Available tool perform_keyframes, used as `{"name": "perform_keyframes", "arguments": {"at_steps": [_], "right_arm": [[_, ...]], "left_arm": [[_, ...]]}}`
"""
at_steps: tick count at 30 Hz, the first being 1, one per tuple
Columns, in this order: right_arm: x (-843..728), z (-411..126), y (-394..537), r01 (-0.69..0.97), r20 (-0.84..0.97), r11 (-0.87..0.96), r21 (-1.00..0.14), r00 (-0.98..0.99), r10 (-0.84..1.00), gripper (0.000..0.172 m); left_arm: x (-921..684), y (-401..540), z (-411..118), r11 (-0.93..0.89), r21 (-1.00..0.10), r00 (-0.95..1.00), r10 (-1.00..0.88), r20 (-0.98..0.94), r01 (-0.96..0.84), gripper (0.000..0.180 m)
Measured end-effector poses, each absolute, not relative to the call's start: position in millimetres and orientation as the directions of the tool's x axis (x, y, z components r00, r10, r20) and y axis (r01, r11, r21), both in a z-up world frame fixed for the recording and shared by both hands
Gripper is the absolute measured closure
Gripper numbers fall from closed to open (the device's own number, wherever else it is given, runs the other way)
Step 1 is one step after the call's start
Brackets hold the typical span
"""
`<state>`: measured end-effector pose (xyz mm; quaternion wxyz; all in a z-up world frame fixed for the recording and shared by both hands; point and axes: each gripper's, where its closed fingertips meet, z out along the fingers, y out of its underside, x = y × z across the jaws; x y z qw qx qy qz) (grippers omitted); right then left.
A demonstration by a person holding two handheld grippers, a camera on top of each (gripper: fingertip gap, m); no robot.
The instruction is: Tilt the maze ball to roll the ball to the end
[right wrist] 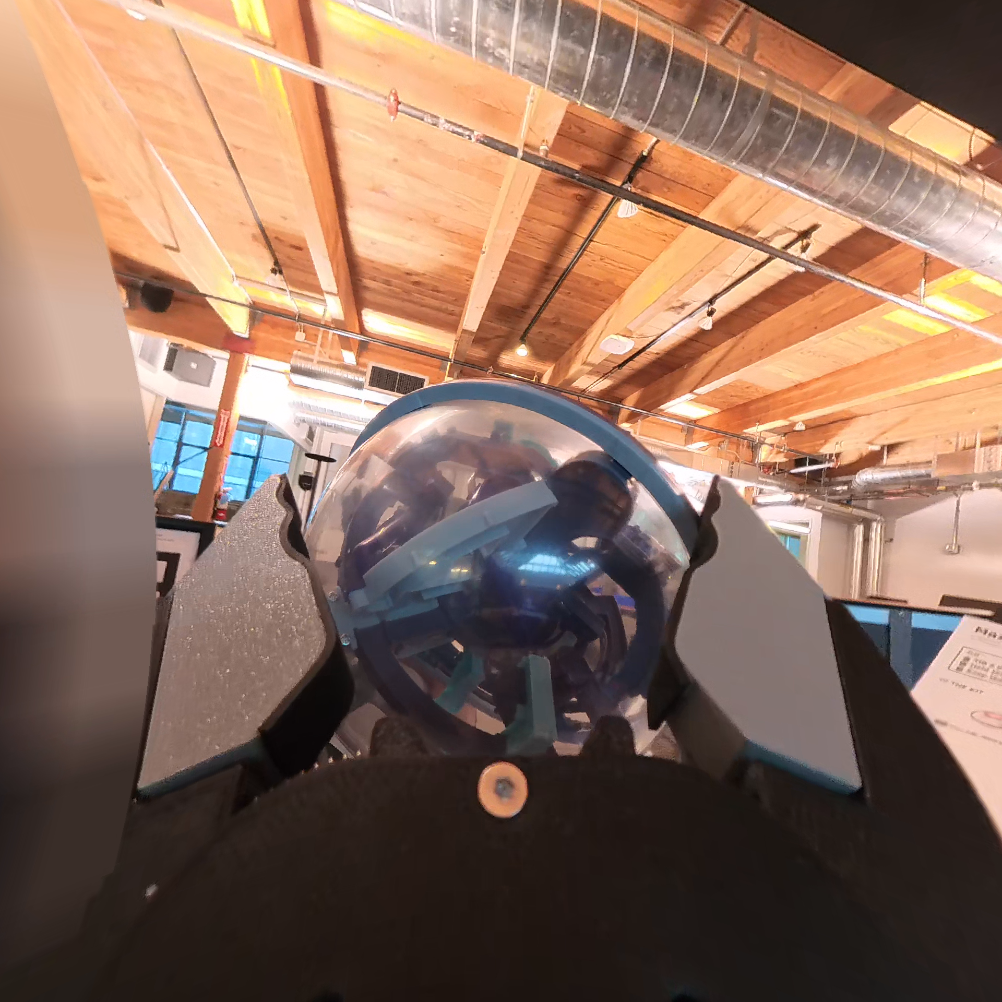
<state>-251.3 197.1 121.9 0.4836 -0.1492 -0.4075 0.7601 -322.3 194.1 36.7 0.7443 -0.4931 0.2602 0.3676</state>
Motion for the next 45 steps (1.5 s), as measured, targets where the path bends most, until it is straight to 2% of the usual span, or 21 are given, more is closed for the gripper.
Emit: {"name": "perform_keyframes", "arguments": {"at_steps": [18, 34, 45], "right_arm": [[-257.3, 123.7, 205.8, -0.574, 0.077, -0.281, -0.769, -0.520, 0.851, 0.031], [-246.5, 123.6, 187.7, -0.655, 0.231, -0.142, -0.742, -0.449, 0.863, 0.031], [-242.7, 123.0, 183.8, -0.671, 0.265, -0.122, -0.731, -0.444, 0.856, 0.032]], "left_arm": [[-322.7, 195.0, 35.3, 0.245, -0.575, 0.625, 0.258, -0.737, -0.780, 0.062], [-322.6, 192.6, 38.7, 0.240, -0.531, 0.582, 0.306, -0.753, -0.813, 0.062], [-320.8, 190.7, 40.4, 0.243, -0.514, 0.568, 0.319, -0.759, -0.823, 0.063]]}}
